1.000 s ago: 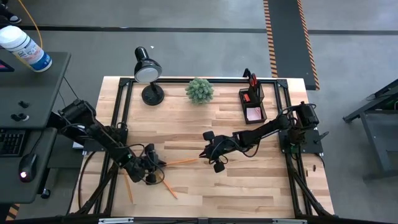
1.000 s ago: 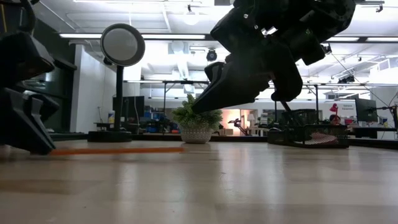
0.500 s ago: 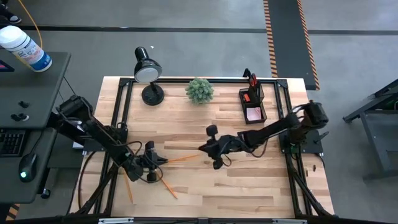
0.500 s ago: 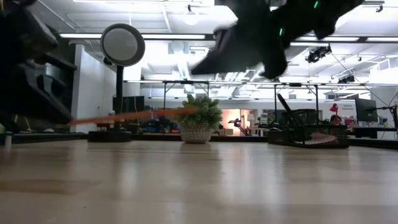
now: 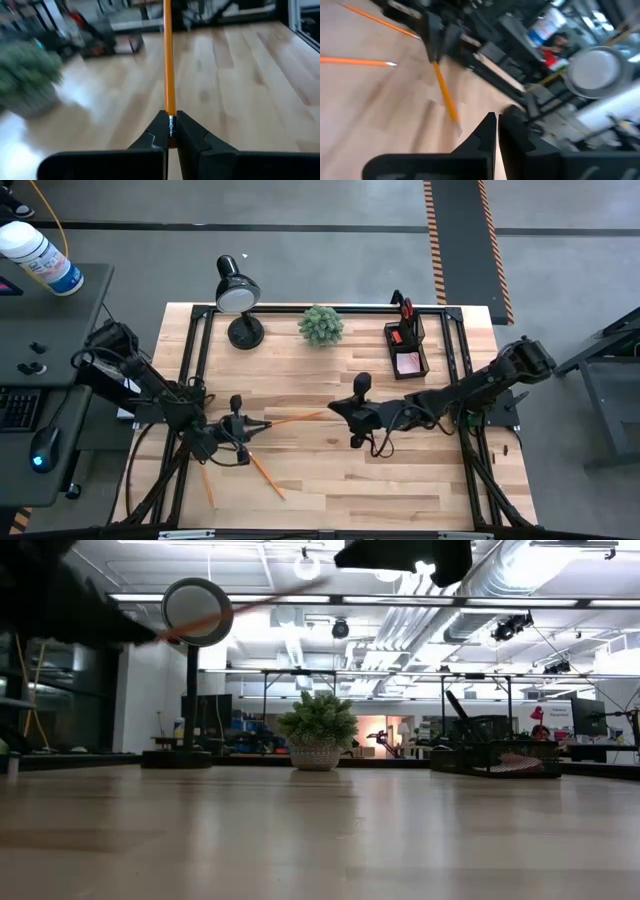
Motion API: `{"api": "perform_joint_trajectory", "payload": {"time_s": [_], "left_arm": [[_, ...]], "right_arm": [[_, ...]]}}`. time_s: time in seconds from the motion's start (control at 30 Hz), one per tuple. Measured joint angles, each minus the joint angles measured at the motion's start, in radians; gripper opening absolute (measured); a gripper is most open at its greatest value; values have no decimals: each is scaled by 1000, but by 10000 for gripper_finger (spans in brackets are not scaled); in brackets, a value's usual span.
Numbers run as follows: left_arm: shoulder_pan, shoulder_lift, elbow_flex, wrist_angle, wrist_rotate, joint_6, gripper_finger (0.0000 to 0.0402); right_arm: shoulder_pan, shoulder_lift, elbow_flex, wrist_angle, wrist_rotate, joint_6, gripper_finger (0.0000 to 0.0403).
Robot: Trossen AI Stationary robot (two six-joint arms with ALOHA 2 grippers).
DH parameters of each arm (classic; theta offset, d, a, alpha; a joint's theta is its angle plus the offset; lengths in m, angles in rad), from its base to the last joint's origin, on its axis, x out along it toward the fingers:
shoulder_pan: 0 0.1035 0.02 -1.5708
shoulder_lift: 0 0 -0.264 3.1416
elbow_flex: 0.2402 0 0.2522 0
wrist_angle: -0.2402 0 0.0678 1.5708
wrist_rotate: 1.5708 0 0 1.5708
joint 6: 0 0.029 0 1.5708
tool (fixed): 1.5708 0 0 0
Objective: Pick and place office supplies into organizer
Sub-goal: Put the right pencil into the desk organizer
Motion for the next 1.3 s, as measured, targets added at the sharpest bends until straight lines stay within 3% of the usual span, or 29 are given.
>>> {"api": "perform_joint_trajectory", "payload": {"time_s": [0.1,0.27,0.5,0.67,0.93,1.3], "left_arm": [[0,-44,0,60,-51,135,0],[0,-105,0,199,-116,374,0],[0,-161,1,471,-54,679,0],[0,-166,1,640,34,845,0],[1,-166,1,752,96,981,0],[1,-166,2,784,110,1071,0]], "right_arm": [[9,-25,0,10,55,-26,11],[8,-48,0,80,47,-41,11],[5,-54,0,291,36,-125,11],[4,-54,14,423,-136,-123,21],[-47,-51,137,393,-470,85,85],[-147,20,266,320,-644,302,159]]}}
